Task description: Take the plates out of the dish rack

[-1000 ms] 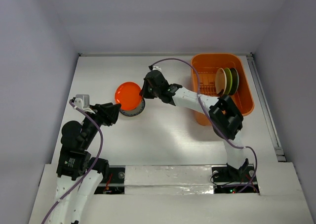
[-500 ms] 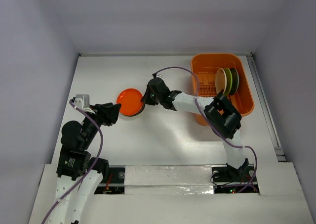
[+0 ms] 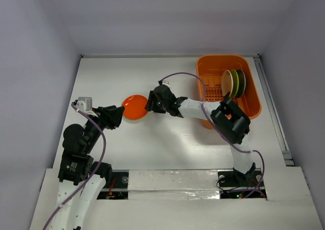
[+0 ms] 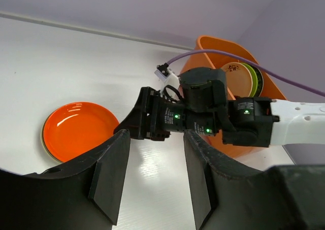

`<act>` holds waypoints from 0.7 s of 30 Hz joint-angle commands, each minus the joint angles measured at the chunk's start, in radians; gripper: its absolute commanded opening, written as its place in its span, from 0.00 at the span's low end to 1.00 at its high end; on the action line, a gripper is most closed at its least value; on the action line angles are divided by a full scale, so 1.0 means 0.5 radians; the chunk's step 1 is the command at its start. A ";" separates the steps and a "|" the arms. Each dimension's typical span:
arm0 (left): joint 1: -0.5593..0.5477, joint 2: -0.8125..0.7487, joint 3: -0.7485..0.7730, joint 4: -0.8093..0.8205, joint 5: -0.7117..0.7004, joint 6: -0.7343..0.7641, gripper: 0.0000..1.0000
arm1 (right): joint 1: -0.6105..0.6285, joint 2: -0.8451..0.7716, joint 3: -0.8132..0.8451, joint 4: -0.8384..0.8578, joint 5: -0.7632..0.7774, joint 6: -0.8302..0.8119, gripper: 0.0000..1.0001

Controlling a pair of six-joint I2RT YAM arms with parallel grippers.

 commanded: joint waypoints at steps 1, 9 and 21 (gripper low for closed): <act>0.013 -0.021 0.001 0.082 0.024 0.002 0.44 | 0.030 -0.270 -0.052 -0.063 0.180 -0.116 0.60; 0.013 -0.028 -0.003 0.088 0.042 0.002 0.44 | -0.028 -0.953 -0.205 -0.456 0.921 -0.395 0.00; -0.024 -0.107 -0.003 0.057 -0.056 -0.019 0.04 | -0.945 -1.391 -0.209 -1.048 1.193 -0.877 0.23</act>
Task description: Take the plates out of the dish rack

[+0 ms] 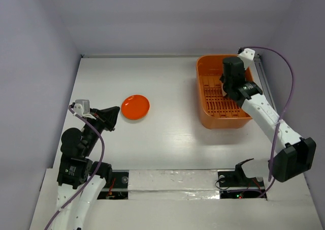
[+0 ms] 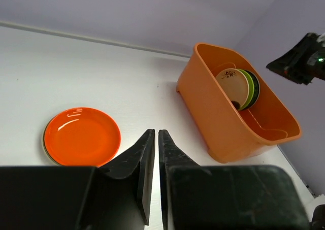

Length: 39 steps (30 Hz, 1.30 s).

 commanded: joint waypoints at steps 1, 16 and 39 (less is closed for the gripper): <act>-0.016 -0.036 -0.003 0.064 -0.024 -0.014 0.06 | -0.110 0.142 0.084 -0.327 0.087 -0.221 0.27; -0.120 -0.079 -0.003 0.064 -0.027 -0.014 0.27 | -0.300 0.765 0.548 -0.616 0.188 -0.436 0.35; -0.120 -0.063 0.007 0.052 -0.046 -0.008 0.29 | -0.230 0.851 0.756 -0.637 0.277 -0.650 0.11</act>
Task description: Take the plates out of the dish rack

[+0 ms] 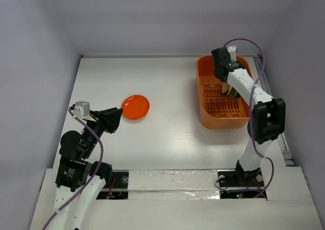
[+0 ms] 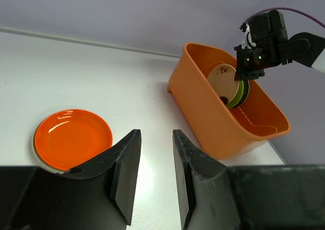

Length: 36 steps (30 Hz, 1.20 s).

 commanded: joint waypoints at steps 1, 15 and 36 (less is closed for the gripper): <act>-0.013 0.003 0.007 0.059 -0.015 -0.001 0.29 | 0.082 -0.154 0.087 0.005 0.101 -0.059 0.10; -0.013 0.015 0.007 0.062 -0.012 0.002 0.31 | 0.309 -0.574 0.308 -0.295 0.319 0.014 0.00; -0.013 0.046 0.013 0.050 -0.030 -0.001 0.32 | 1.192 -0.106 0.041 1.082 -1.083 0.842 0.00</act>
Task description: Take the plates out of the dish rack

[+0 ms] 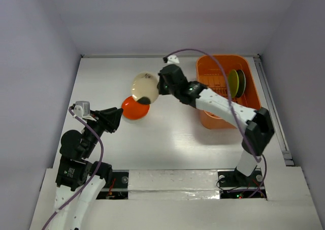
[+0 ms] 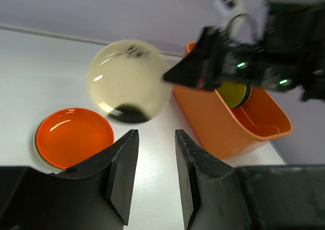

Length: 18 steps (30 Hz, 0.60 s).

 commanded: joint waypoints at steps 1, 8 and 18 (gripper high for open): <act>-0.013 0.032 0.013 0.057 -0.020 -0.001 0.32 | 0.065 0.194 0.117 0.436 -0.368 0.327 0.00; 0.005 0.038 0.010 0.054 -0.020 -0.001 0.33 | 0.087 0.593 0.147 0.566 -0.482 0.540 0.01; 0.005 0.042 0.010 0.057 -0.020 -0.001 0.33 | 0.087 0.765 0.080 0.612 -0.470 0.675 0.20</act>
